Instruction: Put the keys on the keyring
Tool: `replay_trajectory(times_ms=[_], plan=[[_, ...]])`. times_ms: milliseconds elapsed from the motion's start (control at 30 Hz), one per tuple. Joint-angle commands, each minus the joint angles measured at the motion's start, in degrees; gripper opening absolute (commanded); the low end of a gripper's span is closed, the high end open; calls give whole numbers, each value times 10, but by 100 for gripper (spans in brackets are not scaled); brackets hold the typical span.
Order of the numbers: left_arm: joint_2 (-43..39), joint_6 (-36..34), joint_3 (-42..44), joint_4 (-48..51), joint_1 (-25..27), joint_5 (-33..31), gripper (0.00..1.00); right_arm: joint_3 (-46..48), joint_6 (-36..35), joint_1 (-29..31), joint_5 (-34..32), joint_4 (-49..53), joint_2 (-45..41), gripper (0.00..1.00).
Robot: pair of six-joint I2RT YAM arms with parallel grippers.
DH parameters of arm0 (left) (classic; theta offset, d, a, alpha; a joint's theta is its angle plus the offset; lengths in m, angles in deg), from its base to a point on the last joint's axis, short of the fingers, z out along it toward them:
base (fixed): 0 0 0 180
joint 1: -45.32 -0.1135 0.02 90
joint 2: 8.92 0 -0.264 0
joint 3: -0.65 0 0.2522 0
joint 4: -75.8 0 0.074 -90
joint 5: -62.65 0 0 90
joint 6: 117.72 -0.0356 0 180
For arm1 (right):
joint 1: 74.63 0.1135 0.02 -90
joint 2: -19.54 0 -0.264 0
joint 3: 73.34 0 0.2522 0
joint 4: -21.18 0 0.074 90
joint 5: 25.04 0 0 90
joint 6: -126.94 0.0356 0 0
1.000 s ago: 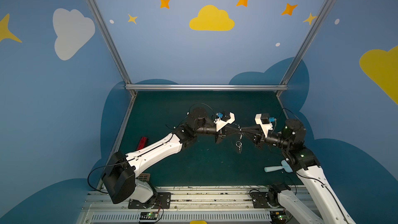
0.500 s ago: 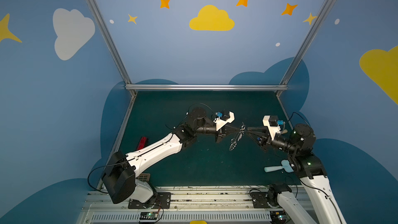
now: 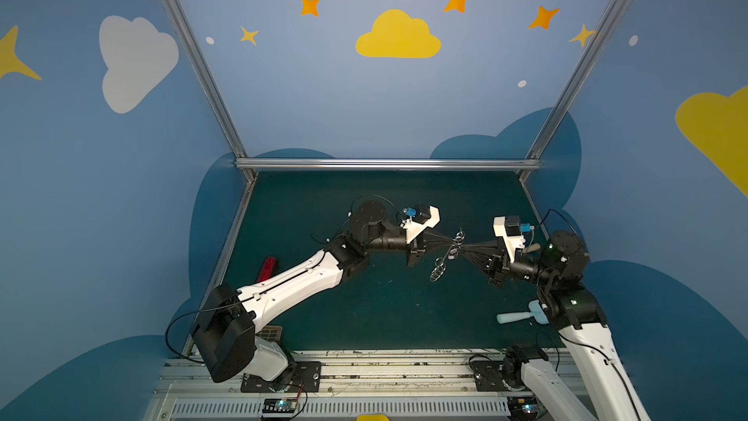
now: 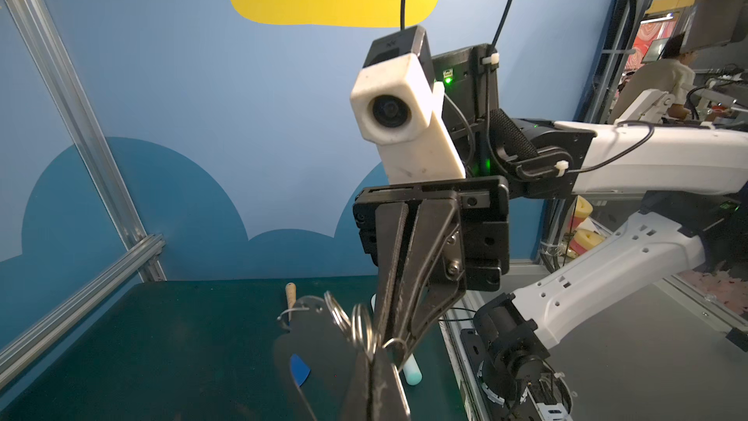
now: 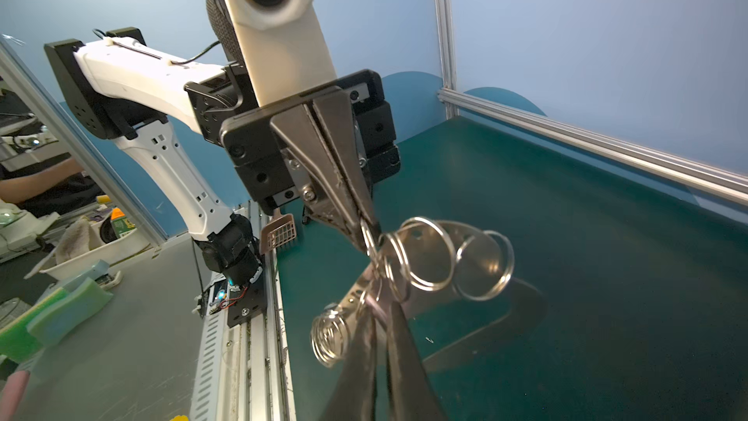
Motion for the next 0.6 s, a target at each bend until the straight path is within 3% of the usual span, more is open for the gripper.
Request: replay_trajectory(times_ms=[0,567], plan=[[8,11,1,-32,-1,6,4,-5,20,-1,26,-37,5,9],[20,9,-11,-30,2,13,4,-10,23,12,47,-54,29,8]])
